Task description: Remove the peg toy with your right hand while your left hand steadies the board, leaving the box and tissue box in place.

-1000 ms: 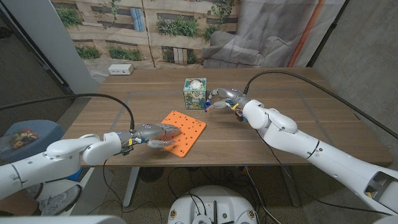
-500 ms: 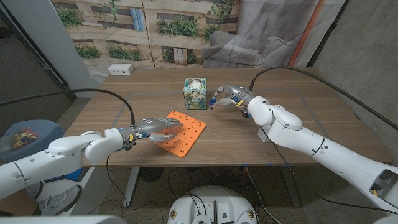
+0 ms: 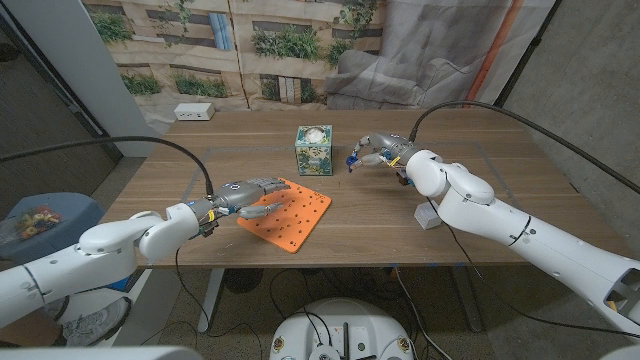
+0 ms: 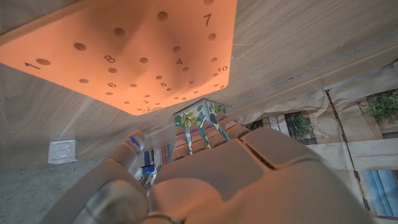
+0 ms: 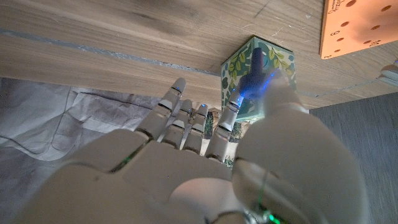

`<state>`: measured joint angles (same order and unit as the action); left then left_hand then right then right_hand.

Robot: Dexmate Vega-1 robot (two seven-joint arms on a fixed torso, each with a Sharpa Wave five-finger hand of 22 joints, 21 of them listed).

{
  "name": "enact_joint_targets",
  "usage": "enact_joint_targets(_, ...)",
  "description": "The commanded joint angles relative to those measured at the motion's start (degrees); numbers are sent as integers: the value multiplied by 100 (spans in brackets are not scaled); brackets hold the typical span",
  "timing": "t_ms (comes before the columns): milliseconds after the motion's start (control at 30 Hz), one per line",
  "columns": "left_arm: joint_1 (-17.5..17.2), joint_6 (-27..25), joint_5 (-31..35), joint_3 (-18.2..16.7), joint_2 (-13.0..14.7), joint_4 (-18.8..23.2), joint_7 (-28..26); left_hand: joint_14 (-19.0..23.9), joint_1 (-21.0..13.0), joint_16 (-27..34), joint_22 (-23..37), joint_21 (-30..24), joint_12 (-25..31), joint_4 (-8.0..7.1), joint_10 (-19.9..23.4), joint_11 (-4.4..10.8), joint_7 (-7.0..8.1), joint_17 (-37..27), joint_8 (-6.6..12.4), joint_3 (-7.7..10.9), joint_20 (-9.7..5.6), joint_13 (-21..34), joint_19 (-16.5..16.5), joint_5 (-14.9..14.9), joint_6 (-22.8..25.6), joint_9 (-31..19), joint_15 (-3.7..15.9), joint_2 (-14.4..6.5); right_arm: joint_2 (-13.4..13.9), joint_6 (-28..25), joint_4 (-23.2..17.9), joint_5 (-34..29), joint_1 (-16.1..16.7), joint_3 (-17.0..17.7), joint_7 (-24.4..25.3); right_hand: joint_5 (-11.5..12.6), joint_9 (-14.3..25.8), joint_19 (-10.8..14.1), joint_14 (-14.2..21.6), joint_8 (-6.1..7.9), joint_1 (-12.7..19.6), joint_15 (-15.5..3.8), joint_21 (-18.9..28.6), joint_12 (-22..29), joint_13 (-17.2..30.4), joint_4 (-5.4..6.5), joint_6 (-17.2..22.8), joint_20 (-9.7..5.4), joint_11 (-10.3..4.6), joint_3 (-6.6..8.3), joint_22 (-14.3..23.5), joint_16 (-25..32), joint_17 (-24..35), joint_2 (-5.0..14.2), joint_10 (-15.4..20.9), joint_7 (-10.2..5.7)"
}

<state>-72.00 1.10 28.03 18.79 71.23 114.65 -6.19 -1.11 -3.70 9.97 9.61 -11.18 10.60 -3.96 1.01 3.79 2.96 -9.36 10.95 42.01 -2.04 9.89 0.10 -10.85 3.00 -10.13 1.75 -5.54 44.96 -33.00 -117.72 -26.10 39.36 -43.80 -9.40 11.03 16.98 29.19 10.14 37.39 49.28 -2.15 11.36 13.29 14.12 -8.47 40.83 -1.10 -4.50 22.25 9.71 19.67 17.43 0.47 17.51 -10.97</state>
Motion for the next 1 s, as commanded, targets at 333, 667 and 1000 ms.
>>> enact_joint_targets(333,129,-1139,301,112,-736,103,-598,63,-46,11,13,-35,15,0,32,39,12,-3,25,42,-523,2,123,25,54,-4,262,-466,362,-103,103,-139,-99,177,-11,23,159,-5,-6,138,-88,-98,-19,-16,-1,-9,166,-15,-26,-43,22,-32,22,-6,-7,-175)
enact_joint_targets(667,437,-1542,199,306,-1327,-74,-909,99,-48,15,12,-36,21,19,65,35,10,0,30,43,-510,2,155,28,91,-4,268,-446,466,21,379,-390,-189,186,47,20,157,35,35,141,-106,-141,-1,-1,0,-15,166,-44,-61,-62,23,-19,27,-5,41,-176)
enact_joint_targets(1000,786,-1640,-210,402,-1813,-350,-1169,125,-60,11,10,-35,23,76,89,34,6,8,51,24,-507,1,190,37,184,-3,270,-403,465,111,777,-818,-456,50,-132,24,155,47,60,141,-92,-152,3,1,-1,-35,162,-49,-65,-69,23,-12,27,-10,57,-177)
